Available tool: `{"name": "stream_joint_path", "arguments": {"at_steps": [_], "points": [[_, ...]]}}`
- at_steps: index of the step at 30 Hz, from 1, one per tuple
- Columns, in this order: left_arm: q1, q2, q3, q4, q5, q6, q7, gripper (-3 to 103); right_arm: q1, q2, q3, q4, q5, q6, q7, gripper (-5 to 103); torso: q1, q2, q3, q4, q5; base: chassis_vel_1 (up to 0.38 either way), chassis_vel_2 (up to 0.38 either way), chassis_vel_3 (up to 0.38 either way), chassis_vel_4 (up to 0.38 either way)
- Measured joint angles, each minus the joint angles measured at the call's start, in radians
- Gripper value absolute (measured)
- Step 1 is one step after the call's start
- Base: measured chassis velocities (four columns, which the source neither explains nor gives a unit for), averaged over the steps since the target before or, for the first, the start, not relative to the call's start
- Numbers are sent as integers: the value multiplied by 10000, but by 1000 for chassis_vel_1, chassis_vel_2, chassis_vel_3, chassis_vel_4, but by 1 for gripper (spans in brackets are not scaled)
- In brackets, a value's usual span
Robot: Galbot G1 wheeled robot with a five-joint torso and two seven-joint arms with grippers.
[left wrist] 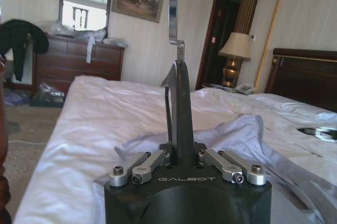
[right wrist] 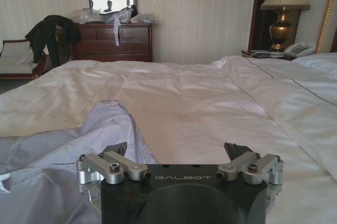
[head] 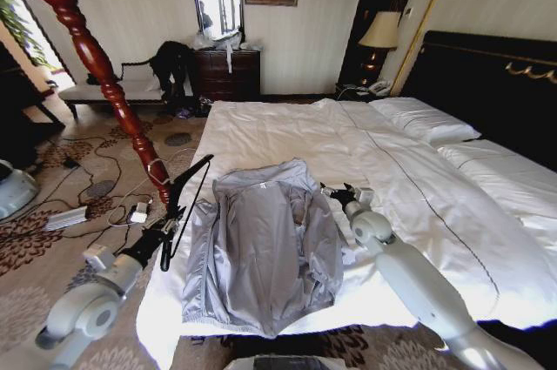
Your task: Pick up the clothes from the bed and hang them on the clothes hanger.
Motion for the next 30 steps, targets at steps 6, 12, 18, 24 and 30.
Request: {"name": "stream_joint_path", "arguments": {"at_steps": [6, 12, 18, 24, 30], "points": [[-126, 157, 1110, 246, 340, -84, 96, 16, 1171, 621, -744, -1679, -110, 524, -198, 100, 0, 0, 1, -10, 0, 0, 0, 0, 0], [-366, 387, 1778, 512, 324, -122, 302, 16, 1852, 1277, -1374, -2746, -115, 940, -570, 100, -2, 0, 0, -7, -2, 0, 0, 0, 0], [-515, 880, 2026, 711, 126, -134, 492, 16, 2575, 2025, -1899, -3855, -105, 1094, -780, 100, -2, -1, 0, -2, -2, 0, 0, 0, 0], [-459, 1697, 1933, 899, -623, -278, 989, 16, 2842, 2443, -1911, -4764, 64, 1165, -796, 100, -2, 0, 0, -9, -1, 0, 0, 0, 0], [-753, 2304, 1746, 1286, -1215, -520, 1768, 16, 3016, 2677, -1780, -5218, -224, 1384, -628, 94, -2, 0, 0, -9, -1, 0, 0, 0, 0]]}}
